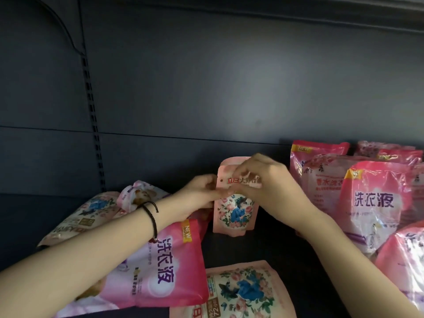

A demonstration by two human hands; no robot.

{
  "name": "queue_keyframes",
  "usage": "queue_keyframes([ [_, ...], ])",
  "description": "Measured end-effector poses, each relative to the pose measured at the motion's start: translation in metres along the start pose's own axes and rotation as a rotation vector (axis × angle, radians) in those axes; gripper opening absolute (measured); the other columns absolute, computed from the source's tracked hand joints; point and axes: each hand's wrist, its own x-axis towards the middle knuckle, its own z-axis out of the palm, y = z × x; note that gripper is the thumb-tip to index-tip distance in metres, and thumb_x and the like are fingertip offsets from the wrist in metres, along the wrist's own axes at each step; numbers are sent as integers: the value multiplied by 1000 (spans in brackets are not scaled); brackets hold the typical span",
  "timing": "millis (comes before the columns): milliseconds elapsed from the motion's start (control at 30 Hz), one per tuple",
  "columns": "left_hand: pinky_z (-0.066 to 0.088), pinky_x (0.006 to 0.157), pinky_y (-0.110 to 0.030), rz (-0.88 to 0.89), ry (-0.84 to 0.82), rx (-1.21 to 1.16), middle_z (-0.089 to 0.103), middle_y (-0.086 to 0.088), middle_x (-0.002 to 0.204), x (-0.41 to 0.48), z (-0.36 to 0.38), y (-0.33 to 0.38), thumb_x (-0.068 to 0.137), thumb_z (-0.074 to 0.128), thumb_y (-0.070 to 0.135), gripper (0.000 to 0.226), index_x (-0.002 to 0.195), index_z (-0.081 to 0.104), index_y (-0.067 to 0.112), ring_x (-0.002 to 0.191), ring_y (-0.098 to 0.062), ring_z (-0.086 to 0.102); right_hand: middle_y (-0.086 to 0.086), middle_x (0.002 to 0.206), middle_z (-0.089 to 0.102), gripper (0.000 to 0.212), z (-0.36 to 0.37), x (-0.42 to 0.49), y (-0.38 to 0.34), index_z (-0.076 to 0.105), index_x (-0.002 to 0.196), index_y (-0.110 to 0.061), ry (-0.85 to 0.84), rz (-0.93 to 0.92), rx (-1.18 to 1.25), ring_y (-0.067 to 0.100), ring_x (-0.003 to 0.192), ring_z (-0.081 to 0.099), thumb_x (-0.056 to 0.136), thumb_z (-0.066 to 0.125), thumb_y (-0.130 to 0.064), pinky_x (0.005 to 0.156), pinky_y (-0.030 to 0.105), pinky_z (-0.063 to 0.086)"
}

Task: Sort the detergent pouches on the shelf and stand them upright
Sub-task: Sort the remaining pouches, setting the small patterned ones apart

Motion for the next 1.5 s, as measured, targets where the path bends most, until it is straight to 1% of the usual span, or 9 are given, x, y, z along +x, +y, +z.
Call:
queue_keyframes([
  [100,54,87,-36,99,43,271,69,-5,95,-13,-15,6,79,76,21,22,97,64,13,90,-17,66,-12,105,64,25,-2,-3,-11,69,101,-27,-328,-15,34,7,94,62,79,73,-39,79,36,55],
  [267,53,76,-19,159,0,815,69,11,89,-49,-68,18,76,76,43,21,92,66,31,81,2,64,-8,98,68,35,18,1,-36,70,101,-22,-543,-7,7,6,89,61,81,67,-50,83,31,52],
  [467,50,74,-12,95,-61,863,68,17,92,-79,-108,16,71,71,58,37,97,68,33,85,9,61,3,68,55,51,67,7,-54,56,65,-8,-854,216,-79,17,66,54,85,60,-55,72,32,47],
  [567,49,77,-10,53,-122,817,67,18,103,-90,-109,12,61,65,70,60,107,66,33,93,7,61,7,79,63,36,68,8,-58,66,75,-4,-766,250,-52,17,74,57,87,65,-37,74,27,49],
  [700,53,74,-15,-12,-232,560,73,17,96,-95,-106,9,58,71,68,53,96,68,32,90,2,67,-10,73,61,20,55,18,-69,61,67,-22,-500,282,155,4,69,57,82,73,-25,62,13,44],
  [800,57,83,-37,-74,-133,356,76,-5,95,-93,-107,5,54,85,56,66,99,70,10,90,-21,72,-13,71,63,20,43,33,-80,61,66,-27,-337,193,186,0,67,59,81,74,-21,67,20,49],
  [1000,58,62,-31,45,63,-108,75,-16,90,-100,-105,15,59,82,27,42,91,68,5,77,-27,73,-6,86,69,13,30,27,-90,67,87,-24,-23,323,470,5,79,65,79,76,-28,72,23,54],
  [1167,58,61,-30,189,149,-358,75,-15,90,-97,-89,37,51,83,32,44,85,69,8,79,-27,73,1,111,71,51,21,-11,-81,63,116,-17,-91,533,1028,14,103,67,74,67,-44,88,30,51],
  [1500,56,73,-30,241,164,-561,74,-11,101,-43,5,29,59,86,36,45,94,72,13,94,-25,71,8,98,74,23,-2,-20,-24,68,104,-9,155,535,1335,19,86,71,84,60,-17,70,29,58],
])
